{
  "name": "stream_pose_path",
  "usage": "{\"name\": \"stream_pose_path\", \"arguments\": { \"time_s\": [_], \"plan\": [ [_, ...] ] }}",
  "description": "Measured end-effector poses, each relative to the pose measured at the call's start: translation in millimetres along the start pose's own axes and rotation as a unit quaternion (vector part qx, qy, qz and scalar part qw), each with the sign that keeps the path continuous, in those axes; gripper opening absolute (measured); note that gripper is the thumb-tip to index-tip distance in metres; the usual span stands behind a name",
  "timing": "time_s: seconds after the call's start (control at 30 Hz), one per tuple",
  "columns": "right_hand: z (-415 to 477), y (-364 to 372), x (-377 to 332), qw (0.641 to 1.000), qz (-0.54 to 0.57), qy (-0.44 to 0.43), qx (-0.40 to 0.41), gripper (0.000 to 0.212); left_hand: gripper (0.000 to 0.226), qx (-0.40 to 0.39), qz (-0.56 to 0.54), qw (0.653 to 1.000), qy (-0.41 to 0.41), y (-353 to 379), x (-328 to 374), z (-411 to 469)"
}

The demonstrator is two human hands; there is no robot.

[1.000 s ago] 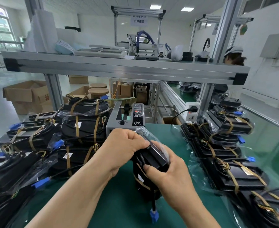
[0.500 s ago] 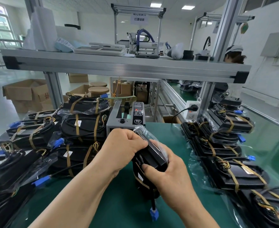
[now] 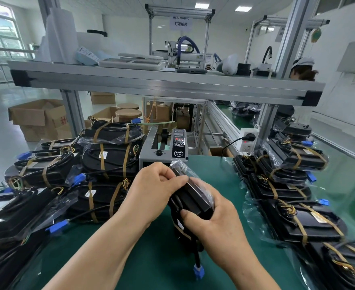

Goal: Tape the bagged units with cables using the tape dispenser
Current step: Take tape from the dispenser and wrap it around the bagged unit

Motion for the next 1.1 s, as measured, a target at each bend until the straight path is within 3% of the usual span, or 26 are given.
{"name": "stream_pose_path", "arguments": {
  "time_s": [0.13,0.27,0.4,0.67,0.87,1.0,1.1],
  "plan": [
    [0,0,-3,1.0,0.001,-0.002,0.0,0.059,0.025,-0.004,0.022,1.0,0.015,-5,-2,6],
    [-2,-2,-3,1.0,0.003,-0.005,0.003,0.06,0.042,-0.072,0.038,0.997,0.009,1,0,5],
    [-2,-1,-1,1.0,0.007,-0.007,0.001,0.06,0.037,-0.125,0.074,0.989,0.003,5,4,11],
    [1,-3,3,0.999,0.035,-0.031,-0.022,0.064,0.032,-0.088,0.085,0.992,0.009,-11,5,26],
    [-4,-8,10,0.998,0.039,-0.036,-0.015,0.067,0.033,-0.031,0.018,0.999,-0.008,-22,-11,16],
    [-8,-12,16,0.997,0.071,-0.036,-0.009,0.063,0.029,-0.122,-0.136,0.976,-0.118,16,-41,-9],
    [-10,-14,18,0.994,0.101,-0.037,0.0,0.061,0.028,-0.136,-0.209,0.963,-0.102,26,-33,-10]
  ]
}}
Point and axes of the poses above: each hand's wrist, its own z-axis towards the middle knuckle, its own y-axis out of the palm, x = y × z, the point moved 10 cm from there along z, towards the middle knuckle, and after that the axes turned 13 degrees about -z, right-handed, at the moved point
